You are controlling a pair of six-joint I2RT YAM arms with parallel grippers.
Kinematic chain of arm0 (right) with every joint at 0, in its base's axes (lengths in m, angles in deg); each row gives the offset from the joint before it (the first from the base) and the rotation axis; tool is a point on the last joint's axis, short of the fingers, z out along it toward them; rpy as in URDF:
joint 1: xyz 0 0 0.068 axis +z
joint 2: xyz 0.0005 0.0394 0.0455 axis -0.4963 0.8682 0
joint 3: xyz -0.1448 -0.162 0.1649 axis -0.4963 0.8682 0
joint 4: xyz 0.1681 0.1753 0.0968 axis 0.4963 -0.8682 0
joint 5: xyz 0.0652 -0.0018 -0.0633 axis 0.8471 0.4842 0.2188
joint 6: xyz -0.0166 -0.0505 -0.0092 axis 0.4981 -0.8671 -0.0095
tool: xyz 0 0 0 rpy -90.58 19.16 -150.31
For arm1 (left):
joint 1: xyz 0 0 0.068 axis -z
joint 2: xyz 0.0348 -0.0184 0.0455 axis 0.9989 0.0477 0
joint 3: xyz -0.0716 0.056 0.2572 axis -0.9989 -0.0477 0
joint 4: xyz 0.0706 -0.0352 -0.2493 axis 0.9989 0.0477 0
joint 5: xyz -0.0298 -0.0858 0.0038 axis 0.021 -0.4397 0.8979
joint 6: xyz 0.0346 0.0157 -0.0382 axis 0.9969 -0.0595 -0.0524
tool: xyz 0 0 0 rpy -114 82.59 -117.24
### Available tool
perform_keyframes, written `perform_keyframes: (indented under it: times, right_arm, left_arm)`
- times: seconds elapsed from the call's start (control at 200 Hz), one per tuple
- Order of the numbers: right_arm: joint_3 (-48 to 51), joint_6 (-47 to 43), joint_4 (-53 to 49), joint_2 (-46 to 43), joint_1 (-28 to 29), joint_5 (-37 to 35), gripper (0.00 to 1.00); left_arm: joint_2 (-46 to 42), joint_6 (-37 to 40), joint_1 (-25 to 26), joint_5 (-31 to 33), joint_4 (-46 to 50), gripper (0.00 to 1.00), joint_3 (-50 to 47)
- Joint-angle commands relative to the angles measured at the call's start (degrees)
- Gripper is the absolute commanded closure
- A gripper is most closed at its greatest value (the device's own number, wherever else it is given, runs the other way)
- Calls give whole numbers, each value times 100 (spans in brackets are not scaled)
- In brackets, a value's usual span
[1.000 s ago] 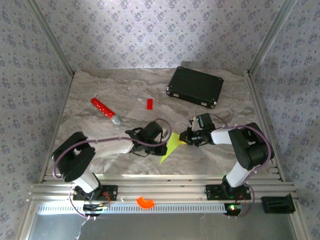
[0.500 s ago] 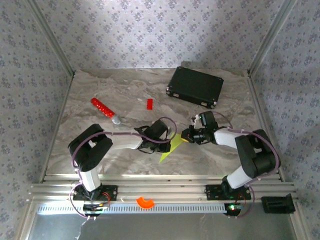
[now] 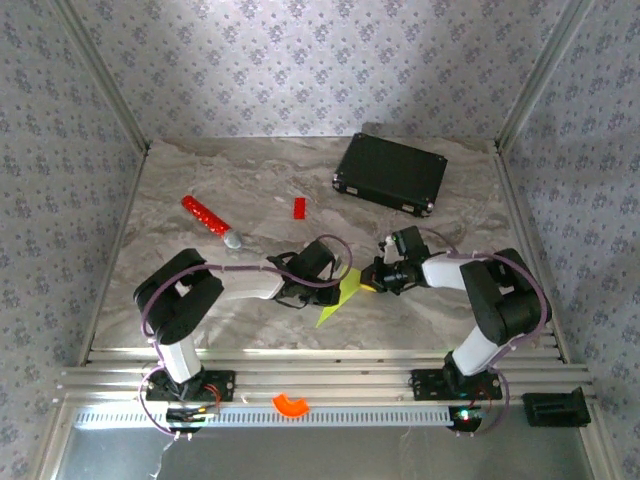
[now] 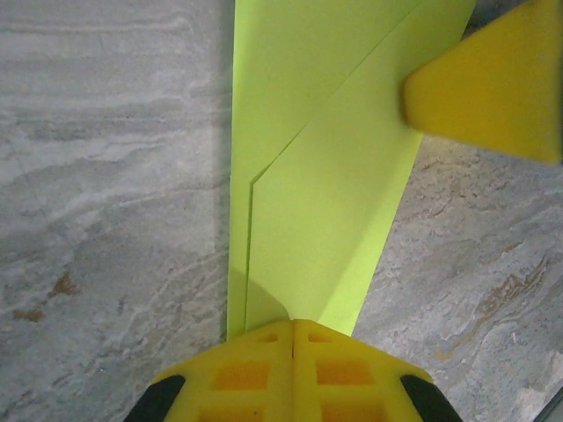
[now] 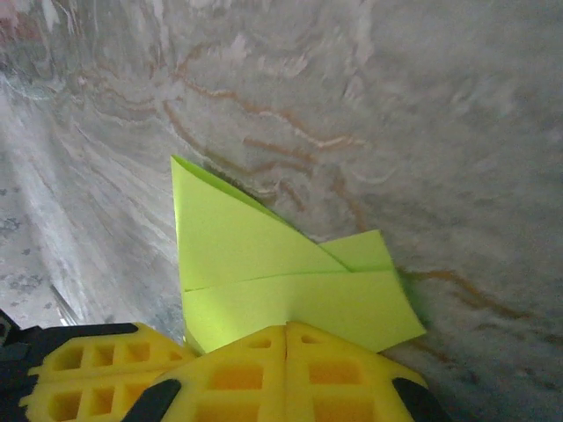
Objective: Fold a paper plane with a square sheet of paper (pick it up from the middle)
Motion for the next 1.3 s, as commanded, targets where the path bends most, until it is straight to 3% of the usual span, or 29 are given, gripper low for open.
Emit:
perform_keyframes:
  times: [0.0,0.225,0.43,0.7,1.099,1.294]
  right_arm:
    - [137,4,125,102,-409,-39,100]
    - [44,-123,-134,-314,-750,13,98]
    - [105,96,-298,-1087,-85,-593,92]
    - [127,529,319,-216,698,-581,97]
    - [200,261,-71,66,475,-715,100]
    - [196,242,-94,58,449,-696,100]
  left_arm:
    - [39,-26,23,82,582,100,-98]
    - [22,-87,35,2,479,100,-132]
    - [-36,-171,56,-8,329,100,-139]
    - [-106,-263,62,-74,197,100,-61]
    - [-1060,155,216,-558,430,96,-305]
    - [-755,357,317,-985,467,98,-263]
